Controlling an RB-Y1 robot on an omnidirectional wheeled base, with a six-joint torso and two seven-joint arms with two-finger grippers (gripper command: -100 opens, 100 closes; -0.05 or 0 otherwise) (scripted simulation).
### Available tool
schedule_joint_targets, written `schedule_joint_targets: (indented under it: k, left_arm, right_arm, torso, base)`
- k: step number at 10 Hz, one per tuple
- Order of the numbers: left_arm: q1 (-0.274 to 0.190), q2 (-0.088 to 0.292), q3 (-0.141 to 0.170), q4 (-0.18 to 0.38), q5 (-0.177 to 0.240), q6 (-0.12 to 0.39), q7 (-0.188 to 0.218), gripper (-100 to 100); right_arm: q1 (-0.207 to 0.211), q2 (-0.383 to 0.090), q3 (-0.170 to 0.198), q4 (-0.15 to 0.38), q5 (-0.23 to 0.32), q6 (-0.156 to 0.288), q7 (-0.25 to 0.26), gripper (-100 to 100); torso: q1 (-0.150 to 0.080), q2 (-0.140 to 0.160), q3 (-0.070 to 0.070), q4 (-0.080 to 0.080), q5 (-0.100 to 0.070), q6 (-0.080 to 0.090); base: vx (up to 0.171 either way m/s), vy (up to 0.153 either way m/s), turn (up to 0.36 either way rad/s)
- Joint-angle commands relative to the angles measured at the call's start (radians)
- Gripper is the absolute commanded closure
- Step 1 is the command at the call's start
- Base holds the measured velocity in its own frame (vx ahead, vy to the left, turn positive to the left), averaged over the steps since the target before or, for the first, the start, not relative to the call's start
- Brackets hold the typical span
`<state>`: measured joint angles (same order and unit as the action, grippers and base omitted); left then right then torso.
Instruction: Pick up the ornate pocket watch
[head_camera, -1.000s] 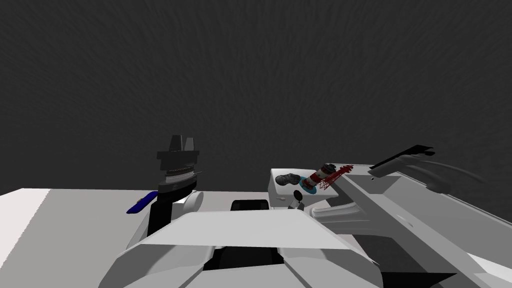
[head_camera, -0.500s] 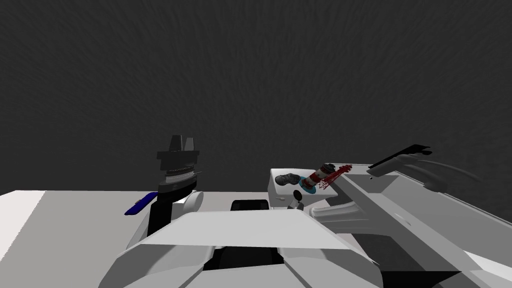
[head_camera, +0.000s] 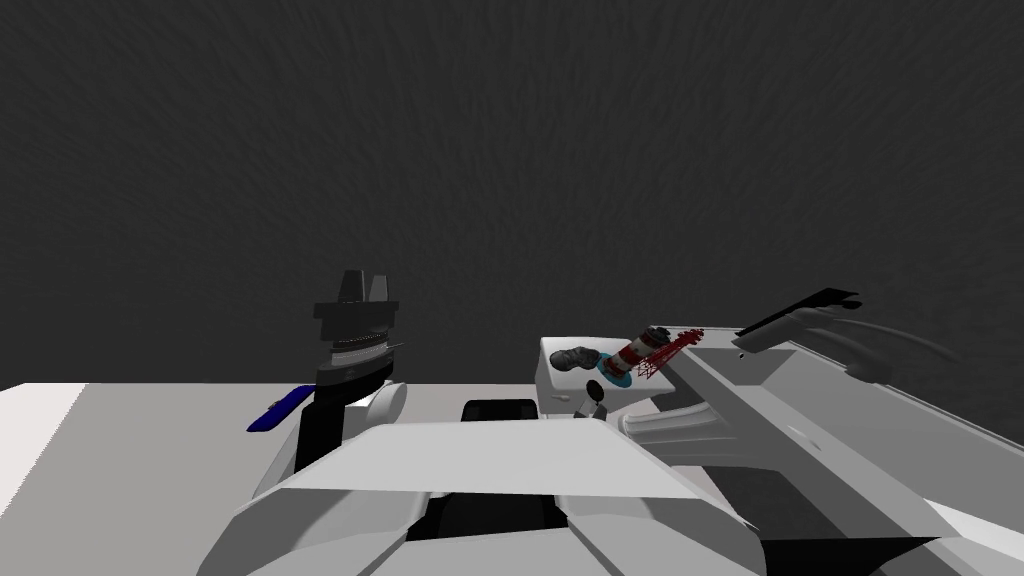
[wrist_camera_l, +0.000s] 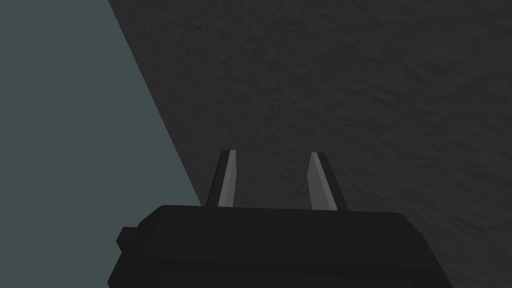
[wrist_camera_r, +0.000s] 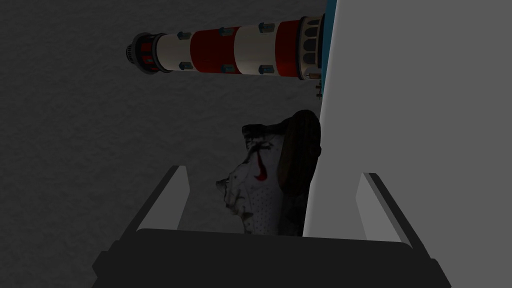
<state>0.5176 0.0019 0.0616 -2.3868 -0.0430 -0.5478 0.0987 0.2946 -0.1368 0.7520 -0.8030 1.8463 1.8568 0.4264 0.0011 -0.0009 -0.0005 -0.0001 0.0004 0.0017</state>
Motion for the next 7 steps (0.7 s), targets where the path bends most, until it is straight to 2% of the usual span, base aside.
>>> schedule_joint_targets:
  k: [1, 7]
  left_arm:
    - [0.000, 0.000, 0.000, 0.000, 0.000, 0.000, 0.000, 0]
    - [0.000, 0.000, 0.000, 0.000, 0.000, 0.000, 0.000, 0]
  right_arm:
    - [0.001, -0.001, 0.000, -0.002, 0.000, 0.000, 0.001, -100]
    - [0.001, -0.001, 0.000, -0.002, 0.000, 0.000, 0.001, -100]
  torso:
    - [0.000, 0.000, 0.000, 0.000, 0.000, 0.000]
    - [0.000, -0.001, 0.000, 0.000, 0.000, 0.000]
  base:
    - [-0.006, 0.002, 0.018]
    - [0.002, -0.001, -0.006]
